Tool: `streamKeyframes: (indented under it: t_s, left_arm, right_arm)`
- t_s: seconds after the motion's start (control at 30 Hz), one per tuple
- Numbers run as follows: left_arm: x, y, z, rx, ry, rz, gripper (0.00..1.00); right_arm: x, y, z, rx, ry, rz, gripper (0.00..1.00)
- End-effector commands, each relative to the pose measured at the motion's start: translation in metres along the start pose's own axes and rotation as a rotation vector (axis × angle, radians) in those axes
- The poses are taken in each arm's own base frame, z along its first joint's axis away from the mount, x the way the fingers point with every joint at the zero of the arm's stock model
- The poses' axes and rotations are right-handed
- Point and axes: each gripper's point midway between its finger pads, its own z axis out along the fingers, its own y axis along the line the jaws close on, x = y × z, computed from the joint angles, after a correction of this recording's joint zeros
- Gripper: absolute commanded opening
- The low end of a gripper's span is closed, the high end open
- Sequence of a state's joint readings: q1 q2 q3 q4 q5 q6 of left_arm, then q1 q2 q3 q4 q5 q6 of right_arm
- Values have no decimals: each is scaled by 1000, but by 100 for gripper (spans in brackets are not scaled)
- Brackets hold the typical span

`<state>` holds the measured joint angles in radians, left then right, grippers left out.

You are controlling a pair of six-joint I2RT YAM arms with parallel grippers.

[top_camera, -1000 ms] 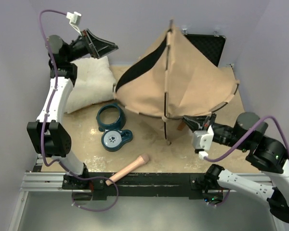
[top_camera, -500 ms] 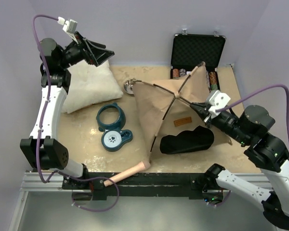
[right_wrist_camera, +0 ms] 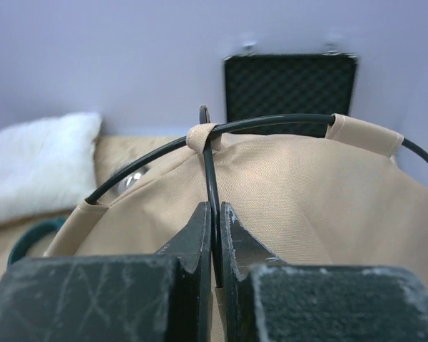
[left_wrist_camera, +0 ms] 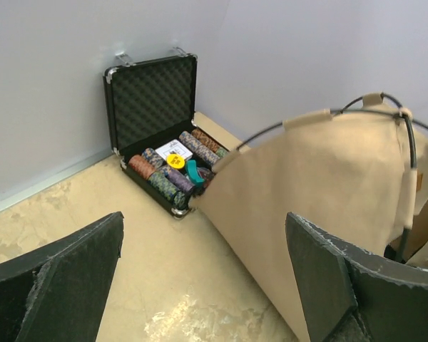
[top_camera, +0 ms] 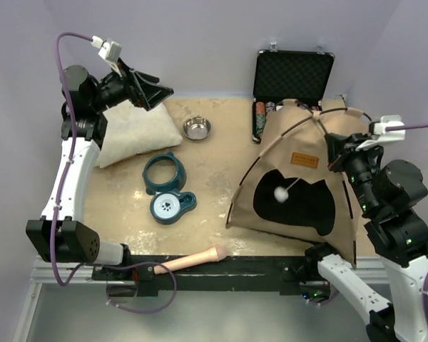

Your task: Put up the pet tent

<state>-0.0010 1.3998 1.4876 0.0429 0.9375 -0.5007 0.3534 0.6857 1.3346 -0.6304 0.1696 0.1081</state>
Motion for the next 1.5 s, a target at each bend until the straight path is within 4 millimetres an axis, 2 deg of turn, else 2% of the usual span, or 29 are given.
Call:
streamKeyframes:
  t_s: [0.0, 0.03, 0.1, 0.17, 0.23, 0.3, 0.4, 0.57, 0.6, 0.73, 0.8, 0.87, 0.93, 1.0, 1.1, 1.13, 1.17, 1.27, 1.4, 1.47]
  left_arm:
    - [0, -11, -1, 5, -7, 40, 100]
    - [1, -11, -1, 5, -4, 39, 100]
    - [2, -12, -2, 2, 0, 44, 100]
    - [1, -13, -3, -3, 3, 59, 100]
    - [9, -12, -6, -18, 27, 41, 100]
    - [11, -12, -7, -24, 30, 44, 100]
    - [12, -11, -8, -31, 30, 35, 100]
    - [13, -12, -7, -27, 36, 25, 100]
    - [17, -13, -6, -23, 45, 18, 100]
    - [38, -22, 0, -2, 111, 22, 100]
    - [46, -25, 2, 4, 135, 33, 100]
    - [51, -26, 2, 3, 147, 37, 100]
    - [54, -25, 1, -1, 151, 38, 100]
    - [55, -25, 3, 6, 151, 43, 100]
    - [59, -31, 7, 37, 167, 87, 100]
    - [68, -35, 9, 52, 200, 109, 100]
    - [75, -39, 9, 73, 231, 147, 100]
    - [96, -47, 11, 135, 301, 208, 100]
    - [110, -55, 8, 210, 335, 210, 100]
    - [115, -60, 10, 246, 333, 191, 100]
  right_arm:
    - [-61, -47, 6, 285, -284, 244, 0]
    - [-58, -53, 10, 323, -286, 294, 0]
    - [-54, -52, 19, 329, -275, 335, 0]
    - [-65, -37, 18, 243, -295, 370, 0]
    - [-83, -22, 10, 152, -320, 384, 0]
    - [-88, -26, 8, 174, -328, 400, 0]
    - [-82, -45, 10, 279, -347, 417, 0]
    - [-60, -32, 11, 197, -283, 422, 0]
    - [-51, -24, 13, 148, -253, 409, 7]
    - [-18, 23, 13, -150, -151, 156, 57]
    - [-21, 38, 1, -264, -165, -14, 69]
    - [-26, 47, -9, -339, -179, -212, 77]
    - [-41, 46, -14, -356, -185, -399, 82]
    - [-39, 42, -13, -375, -123, -550, 88]
    - [-18, 33, -4, -411, 68, -678, 91]
    - [-3, 28, -2, -424, 158, -705, 91]
    - [2, 17, 7, -373, 204, -704, 94]
    - [19, -6, 15, -318, 268, -856, 93]
    - [45, -15, 31, -343, 353, -934, 93]
    - [48, -14, 36, -351, 365, -919, 93]
